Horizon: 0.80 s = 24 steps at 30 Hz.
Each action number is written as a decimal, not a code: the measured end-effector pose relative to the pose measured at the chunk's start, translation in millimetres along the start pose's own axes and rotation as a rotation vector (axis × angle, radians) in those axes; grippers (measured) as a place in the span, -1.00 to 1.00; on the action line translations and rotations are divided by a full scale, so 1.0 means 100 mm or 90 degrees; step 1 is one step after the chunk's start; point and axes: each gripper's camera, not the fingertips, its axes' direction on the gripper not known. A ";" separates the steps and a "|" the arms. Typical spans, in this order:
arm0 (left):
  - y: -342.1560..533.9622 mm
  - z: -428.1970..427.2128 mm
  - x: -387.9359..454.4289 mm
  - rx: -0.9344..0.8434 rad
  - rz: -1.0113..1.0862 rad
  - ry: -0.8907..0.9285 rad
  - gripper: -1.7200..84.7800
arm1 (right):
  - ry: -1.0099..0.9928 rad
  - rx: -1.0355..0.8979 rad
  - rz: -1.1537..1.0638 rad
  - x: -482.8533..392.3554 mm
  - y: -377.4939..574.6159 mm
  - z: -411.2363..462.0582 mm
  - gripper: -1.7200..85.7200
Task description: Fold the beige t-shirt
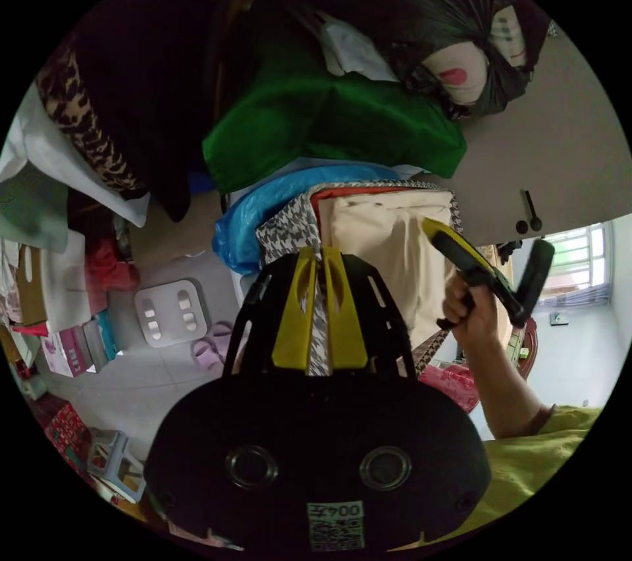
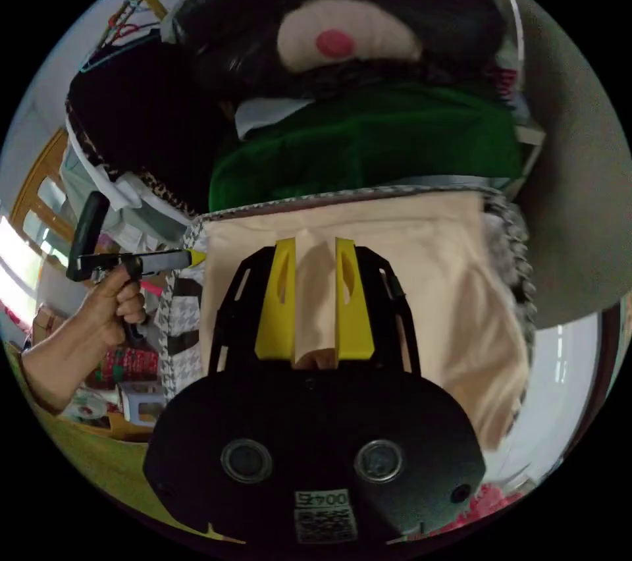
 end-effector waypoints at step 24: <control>-0.59 0.78 -0.03 -0.012 -0.026 0.010 -0.91 | 0.090 -0.095 0.152 1.60 -0.10 -2.10 -0.80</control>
